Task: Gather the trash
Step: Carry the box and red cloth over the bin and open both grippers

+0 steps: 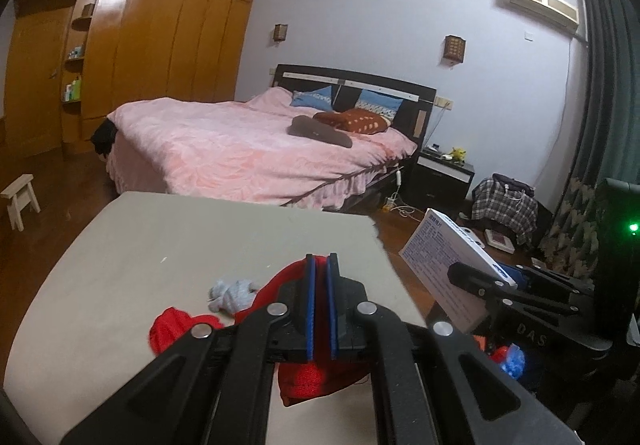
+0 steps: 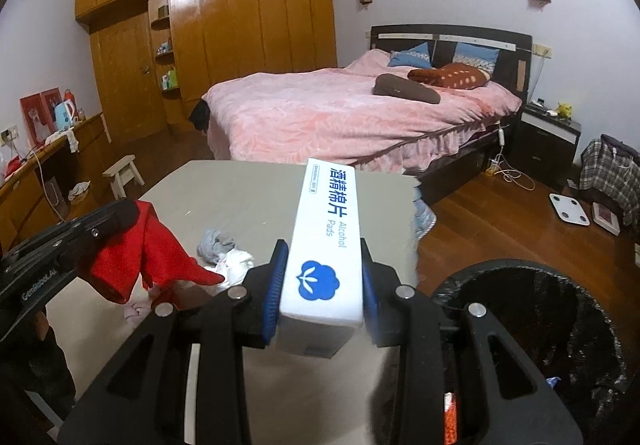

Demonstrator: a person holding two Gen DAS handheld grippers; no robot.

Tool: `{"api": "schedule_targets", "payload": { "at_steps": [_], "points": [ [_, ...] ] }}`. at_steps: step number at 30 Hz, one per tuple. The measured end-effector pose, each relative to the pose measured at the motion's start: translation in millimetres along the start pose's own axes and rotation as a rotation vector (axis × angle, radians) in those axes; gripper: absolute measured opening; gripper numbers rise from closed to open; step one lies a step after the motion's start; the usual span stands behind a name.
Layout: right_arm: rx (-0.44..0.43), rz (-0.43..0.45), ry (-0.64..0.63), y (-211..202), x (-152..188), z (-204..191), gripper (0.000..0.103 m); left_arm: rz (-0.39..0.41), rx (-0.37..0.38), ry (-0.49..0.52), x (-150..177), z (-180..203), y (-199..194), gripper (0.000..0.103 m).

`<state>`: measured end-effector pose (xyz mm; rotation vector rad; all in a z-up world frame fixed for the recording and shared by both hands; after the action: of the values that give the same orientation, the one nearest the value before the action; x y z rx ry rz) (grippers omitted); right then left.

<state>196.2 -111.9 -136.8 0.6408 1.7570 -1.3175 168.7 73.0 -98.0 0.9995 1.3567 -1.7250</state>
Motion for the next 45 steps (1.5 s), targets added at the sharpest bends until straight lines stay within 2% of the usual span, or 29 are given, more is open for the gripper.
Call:
{"api": "schedule_targets", "payload": {
  "at_steps": [16, 27, 35, 40, 45],
  "points": [
    [0.103, 0.044, 0.039, -42.1, -9.5, 55.2, 0.032, 0.003, 0.081, 0.065, -15.7, 70.8, 11.8, 0.005],
    [0.215, 0.062, 0.070, -78.9, -4.4, 106.7, 0.032, 0.011, 0.197, 0.111, -25.7, 149.3, 21.3, 0.005],
    [0.300, 0.062, 0.105, -106.1, 7.9, 151.5, 0.029, -0.003, 0.272, 0.138, -19.5, 201.2, 31.1, 0.005],
    [0.323, 0.039, 0.136, -108.4, 24.3, 169.6, 0.029, -0.030, 0.326, 0.155, -9.0, 232.0, 43.6, 0.005],
    [0.337, 0.039, 0.159, -112.3, 33.1, 182.0, 0.029, -0.050, 0.350, 0.166, -0.6, 247.4, 50.7, 0.005]
  ]
}}
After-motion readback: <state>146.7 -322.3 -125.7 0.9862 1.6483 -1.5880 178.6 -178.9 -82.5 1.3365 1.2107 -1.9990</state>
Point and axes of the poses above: each gripper's, at about its wrist camera, not at the fingertips, and y roughly the way its jaws point, z to its right, x to its underside, the point moved 8 cm from there along y, roughly the way its jaws point, and after that the axes turned 4 degrees about -x, right-handed, at the moved point
